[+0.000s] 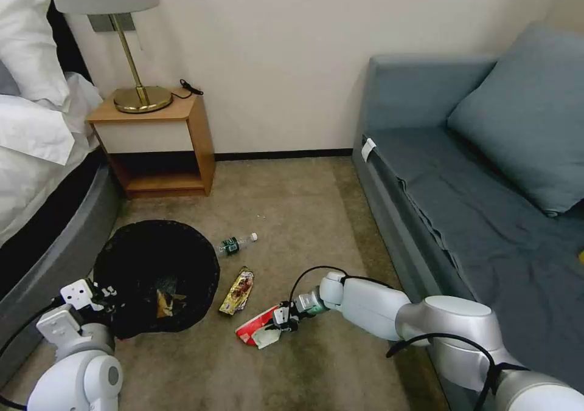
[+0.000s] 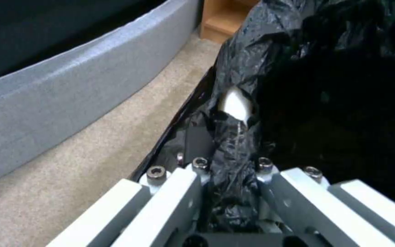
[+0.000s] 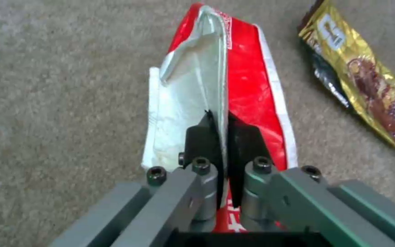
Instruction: Pick up the trash bin, then pick up the garbage on the floor and place it into the trash bin.
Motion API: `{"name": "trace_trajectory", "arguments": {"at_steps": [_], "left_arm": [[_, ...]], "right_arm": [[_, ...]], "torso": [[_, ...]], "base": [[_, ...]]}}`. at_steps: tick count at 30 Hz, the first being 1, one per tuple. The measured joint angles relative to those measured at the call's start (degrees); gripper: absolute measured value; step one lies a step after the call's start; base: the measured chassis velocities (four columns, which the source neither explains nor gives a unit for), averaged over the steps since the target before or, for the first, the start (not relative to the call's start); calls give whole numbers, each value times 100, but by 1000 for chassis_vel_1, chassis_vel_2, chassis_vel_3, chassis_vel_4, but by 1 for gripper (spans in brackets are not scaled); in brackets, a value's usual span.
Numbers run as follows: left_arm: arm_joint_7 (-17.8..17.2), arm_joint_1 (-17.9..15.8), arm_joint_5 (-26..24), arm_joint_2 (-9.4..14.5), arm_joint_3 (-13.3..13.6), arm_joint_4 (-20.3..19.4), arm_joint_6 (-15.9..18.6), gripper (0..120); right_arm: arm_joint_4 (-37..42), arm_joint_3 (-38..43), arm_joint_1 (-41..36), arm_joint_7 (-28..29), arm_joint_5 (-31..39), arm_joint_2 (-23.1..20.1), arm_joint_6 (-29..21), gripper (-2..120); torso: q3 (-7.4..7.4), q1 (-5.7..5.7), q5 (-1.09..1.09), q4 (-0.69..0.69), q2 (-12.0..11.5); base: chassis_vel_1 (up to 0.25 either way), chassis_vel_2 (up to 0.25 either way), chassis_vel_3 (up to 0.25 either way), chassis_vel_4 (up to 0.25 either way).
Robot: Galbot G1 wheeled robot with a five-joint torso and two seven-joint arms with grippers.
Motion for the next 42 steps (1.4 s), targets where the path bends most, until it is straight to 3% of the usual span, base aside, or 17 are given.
{"name": "trace_trajectory", "arguments": {"at_steps": [7,11,13,14,15,19,24,30,33,35,39,42], "left_arm": [[1,-3,14,0,-2,-8,26,1],[0,-7,81,0,44,47,35,1],[1,-7,90,0,51,59,35,1],[0,-3,114,1,59,94,36,1],[0,-3,114,1,59,94,36,1],[4,-3,120,1,106,176,50,1],[4,-6,162,1,146,241,51,1],[14,-16,211,1,226,258,51,1],[13,-12,226,1,249,258,54,1],[13,-12,228,1,252,258,55,1],[21,-9,229,1,263,223,57,1],[17,1,231,1,247,183,58,1]], "right_arm": [[800,135,99,54,452,-431,-141,3],[1559,777,136,120,782,-1081,-198,0],[1674,908,126,128,801,-1203,-207,0],[2068,1354,75,186,909,-1659,-296,0],[2068,1354,75,186,909,-1659,-296,0],[3457,2334,-192,367,1394,-2653,-554,0],[4588,2764,-271,830,1955,-3004,-665,0],[5600,2738,-229,1784,2614,-2761,-1044,0],[6097,2477,-260,2354,2787,-2305,-1313,0],[6160,2373,-284,2474,2797,-2145,-1389,0],[6054,1710,-365,3077,2728,-1307,-1590,0],[5811,1339,-373,3320,2618,-1033,-1647,0]], "torso": [[0,0,2,1,0],[0,0,2,2,0],[0,0,3,2,0],[0,0,0,0,0],[0,0,0,0,0],[0,0,0,-6,0],[-1,0,-1,0,0],[-1,0,-1,0,1],[-1,0,-2,2,1],[0,0,-3,1,1],[0,0,0,3,1],[0,0,-1,4,1]], "base": [[0,0,0,0],[0,0,0,0],[0,0,0,0],[0,0,0,0],[0,0,0,0],[0,0,0,0],[0,0,0,0],[0,0,0,0],[0,0,0,0],[0,0,0,0],[0,0,0,0],[0,0,0,0]]}}
